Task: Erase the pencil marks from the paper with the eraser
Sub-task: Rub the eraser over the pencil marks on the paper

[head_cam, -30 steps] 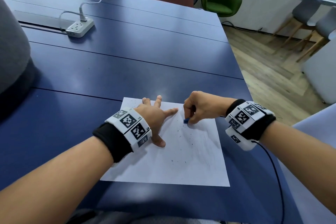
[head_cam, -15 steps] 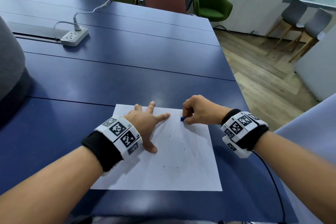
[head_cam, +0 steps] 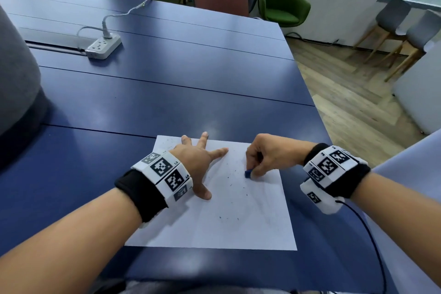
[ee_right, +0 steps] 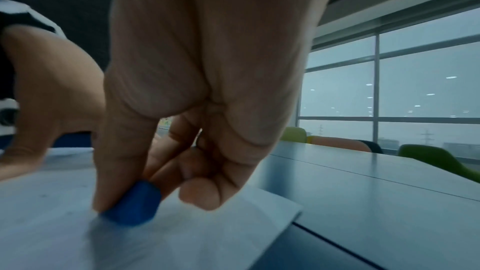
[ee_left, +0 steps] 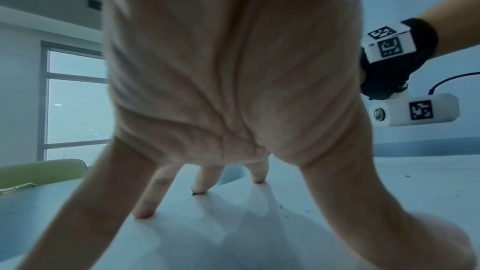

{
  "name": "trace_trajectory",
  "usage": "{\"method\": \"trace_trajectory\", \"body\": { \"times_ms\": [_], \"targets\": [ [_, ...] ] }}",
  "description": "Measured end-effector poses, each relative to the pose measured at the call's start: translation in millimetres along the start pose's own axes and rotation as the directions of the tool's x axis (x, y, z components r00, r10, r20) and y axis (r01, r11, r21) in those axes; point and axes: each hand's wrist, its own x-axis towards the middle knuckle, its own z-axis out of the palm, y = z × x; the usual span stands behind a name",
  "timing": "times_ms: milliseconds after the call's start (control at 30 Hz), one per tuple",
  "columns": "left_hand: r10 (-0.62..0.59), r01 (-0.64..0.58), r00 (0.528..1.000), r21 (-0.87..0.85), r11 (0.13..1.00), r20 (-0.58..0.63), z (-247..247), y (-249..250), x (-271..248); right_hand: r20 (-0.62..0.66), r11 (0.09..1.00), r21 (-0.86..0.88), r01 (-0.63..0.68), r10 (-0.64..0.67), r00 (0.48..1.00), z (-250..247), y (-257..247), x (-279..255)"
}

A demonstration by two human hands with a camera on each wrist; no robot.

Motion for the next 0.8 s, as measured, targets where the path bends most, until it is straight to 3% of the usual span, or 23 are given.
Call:
{"method": "trace_trajectory", "body": {
  "times_ms": [100, 133, 267, 300, 400, 467, 600, 633, 733, 800],
  "targets": [
    [0.006, -0.006, 1.000, 0.006, 1.000, -0.008, 0.1, 0.2, 1.1, -0.260, 0.999, 0.039, -0.014, 0.024, 0.965, -3.6, 11.1, 7.6],
    [0.004, -0.003, 1.000, 0.004, 1.000, -0.009, -0.3, 0.4, 0.7, -0.284, 0.998, 0.052, -0.019, 0.033, 0.958, -2.9, 11.4, 6.8],
    [-0.003, 0.003, 1.000, 0.000, 1.000, -0.002, -1.5, 1.0, -2.0, -0.029, 0.999, -0.031, -0.009, 0.008, 1.000, 4.6, -2.1, -4.7],
    [-0.001, 0.001, 1.000, 0.002, 1.000, -0.001, -1.4, 1.1, -2.1, -0.015, 0.999, -0.050, -0.007, 0.007, 1.000, 3.1, -3.5, -4.1],
    [0.004, -0.004, 1.000, 0.007, 1.000, -0.005, -0.7, 0.2, -1.2, -0.207, 0.998, -0.050, -0.022, 0.011, 0.978, -4.1, 1.3, 4.1],
    [0.003, -0.003, 1.000, 0.008, 1.000, -0.007, -1.0, 0.7, -1.1, -0.237, 0.999, -0.032, -0.020, 0.012, 0.971, -1.8, 1.3, 1.8],
    [-0.001, 0.001, 1.000, 0.005, 1.000, -0.007, -1.4, 1.4, -2.5, 0.056, 0.999, -0.047, 0.022, -0.019, 0.998, 8.8, -8.8, -11.8],
    [-0.001, 0.001, 1.000, 0.003, 1.000, -0.007, -1.5, 1.4, -2.7, 0.039, 0.998, -0.050, 0.023, -0.021, 0.999, 7.4, -8.4, -9.5],
    [0.002, -0.002, 1.000, 0.003, 1.000, -0.008, -1.6, 1.3, -2.8, -0.207, 0.999, -0.045, 0.003, -0.012, 0.978, 2.7, -2.6, 1.3],
    [-0.002, 0.002, 1.000, 0.005, 1.000, -0.007, -1.1, 2.0, -2.8, -0.223, 1.000, -0.022, 0.012, -0.017, 0.975, 7.0, -3.0, -1.3]
  ]
}}
